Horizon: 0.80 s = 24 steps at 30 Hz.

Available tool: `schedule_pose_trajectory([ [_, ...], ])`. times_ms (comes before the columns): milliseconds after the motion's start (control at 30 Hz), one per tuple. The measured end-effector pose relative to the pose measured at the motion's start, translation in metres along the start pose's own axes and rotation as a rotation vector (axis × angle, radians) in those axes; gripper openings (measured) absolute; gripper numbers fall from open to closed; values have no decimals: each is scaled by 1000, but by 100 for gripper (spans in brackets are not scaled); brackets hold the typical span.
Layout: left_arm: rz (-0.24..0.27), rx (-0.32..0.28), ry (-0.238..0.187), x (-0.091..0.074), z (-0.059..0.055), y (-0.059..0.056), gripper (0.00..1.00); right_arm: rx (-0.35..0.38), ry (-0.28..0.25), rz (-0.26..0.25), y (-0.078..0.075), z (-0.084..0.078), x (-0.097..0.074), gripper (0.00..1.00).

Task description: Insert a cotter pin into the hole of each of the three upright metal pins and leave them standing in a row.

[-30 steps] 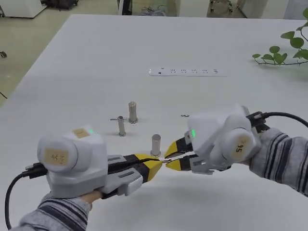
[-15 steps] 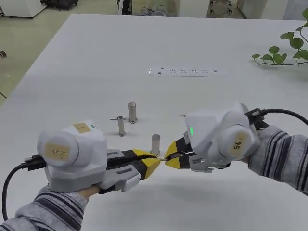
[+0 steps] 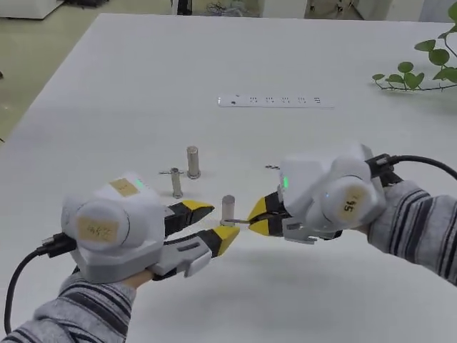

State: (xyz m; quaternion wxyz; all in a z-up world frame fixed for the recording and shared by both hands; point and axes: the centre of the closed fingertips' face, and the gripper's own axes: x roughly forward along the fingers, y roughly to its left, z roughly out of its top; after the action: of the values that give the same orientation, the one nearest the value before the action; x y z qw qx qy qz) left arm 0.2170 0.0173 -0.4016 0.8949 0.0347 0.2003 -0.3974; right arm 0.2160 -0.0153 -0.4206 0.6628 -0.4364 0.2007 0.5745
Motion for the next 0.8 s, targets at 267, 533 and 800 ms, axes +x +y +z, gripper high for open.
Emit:
schedule_pose_trajectory([
  [267, 99, -14, 0, 7, -8, 18, 33, 29, 48, -43, -18, -19, 3, 0],
  [533, 167, -38, 31, 19, -25, 29, 33, 47, 112, -72, -35, -39, 9, 0],
  [800, 208, -41, 46, 35, -32, 36, 32, 51, 133, -60, -41, -47, 18, 0],
])
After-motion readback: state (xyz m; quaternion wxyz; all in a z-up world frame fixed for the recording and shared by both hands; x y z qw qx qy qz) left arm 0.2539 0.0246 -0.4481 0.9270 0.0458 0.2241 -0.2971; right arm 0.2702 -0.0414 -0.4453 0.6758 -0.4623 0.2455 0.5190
